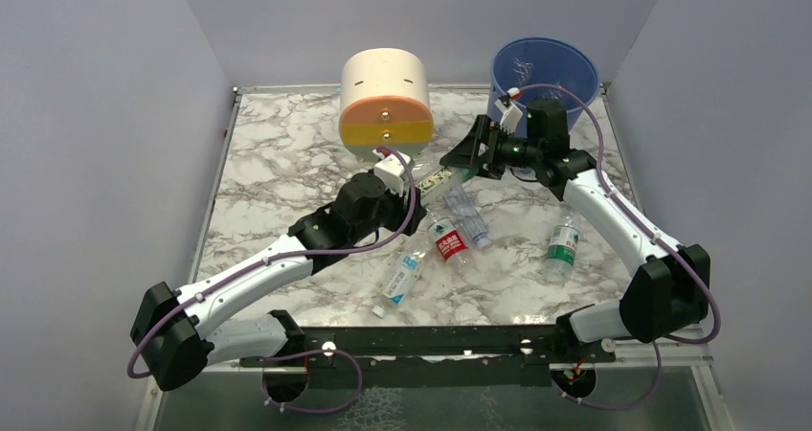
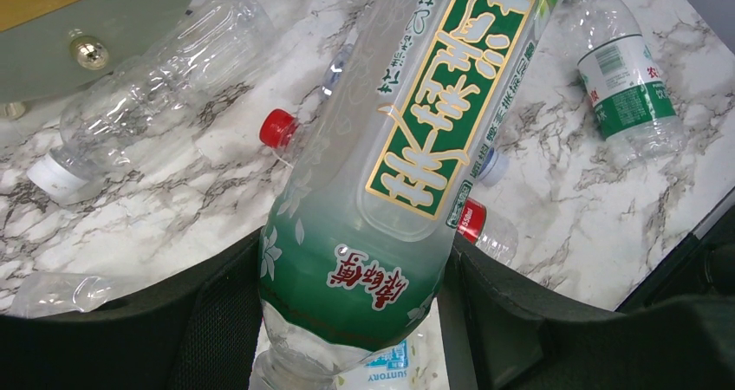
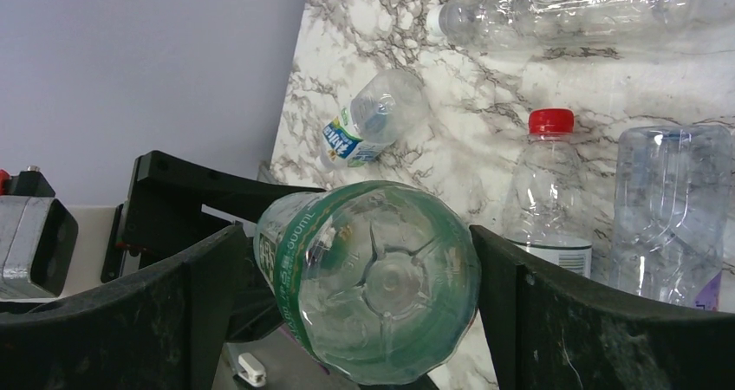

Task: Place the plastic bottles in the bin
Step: Pick up the plastic bottle at the center of the board, then place the plastic bottle in the trash bin.

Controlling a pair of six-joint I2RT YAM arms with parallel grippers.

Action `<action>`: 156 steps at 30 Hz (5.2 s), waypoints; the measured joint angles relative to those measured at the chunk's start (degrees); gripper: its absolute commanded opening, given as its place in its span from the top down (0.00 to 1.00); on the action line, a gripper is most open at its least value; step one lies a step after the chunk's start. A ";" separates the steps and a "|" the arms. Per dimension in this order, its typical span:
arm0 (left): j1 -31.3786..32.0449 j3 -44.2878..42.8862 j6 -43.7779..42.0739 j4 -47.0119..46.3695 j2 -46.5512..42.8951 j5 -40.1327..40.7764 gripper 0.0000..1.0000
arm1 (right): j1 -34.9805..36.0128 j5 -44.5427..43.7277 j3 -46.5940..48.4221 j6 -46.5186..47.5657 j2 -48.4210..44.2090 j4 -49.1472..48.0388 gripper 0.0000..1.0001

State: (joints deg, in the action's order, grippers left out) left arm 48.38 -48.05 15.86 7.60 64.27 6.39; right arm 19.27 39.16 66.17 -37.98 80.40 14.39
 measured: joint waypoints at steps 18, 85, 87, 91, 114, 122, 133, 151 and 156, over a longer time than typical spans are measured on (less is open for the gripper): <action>-0.70 0.42 0.61 -1.42 -0.50 1.62 0.38 | 1.70 0.00 -0.37 -0.24 0.13 -0.83 0.17; -1.07 -1.66 4.72 5.92 -17.70 7.06 0.01 | 2.54 -6.88 13.09 3.98 4.59 4.52 0.39; -1.07 -1.79 4.74 6.08 -17.77 7.06 0.01 | 2.54 -7.76 15.61 4.55 4.96 5.57 0.38; -1.07 -2.10 4.96 6.27 -18.36 6.97 0.01 | 2.54 -10.49 21.22 6.01 5.62 7.15 0.38; -1.07 -0.66 6.88 4.13 -17.81 2.95 0.01 | -0.63 -46.10 48.33 20.57 11.72 14.82 0.38; -1.07 0.17 7.23 2.69 -16.22 1.70 0.01 | -1.01 -66.58 47.91 29.05 12.59 11.21 0.38; -1.07 0.17 7.04 1.40 -11.65 -0.79 0.01 | -1.29 -83.89 41.90 45.68 13.62 -3.04 0.38; -1.07 0.17 6.38 -0.33 -9.27 -1.64 0.01 | -4.28 -88.48 45.40 49.48 28.81 -2.64 0.05; -1.07 0.20 6.40 -0.79 -8.85 -2.21 0.01 | -5.46 -87.67 48.17 46.47 28.89 0.98 0.04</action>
State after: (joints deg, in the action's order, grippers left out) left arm 47.31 -47.86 22.26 6.81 55.42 4.19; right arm 13.80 -48.51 114.34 8.49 109.30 15.38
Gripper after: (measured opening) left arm 0.989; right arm 0.951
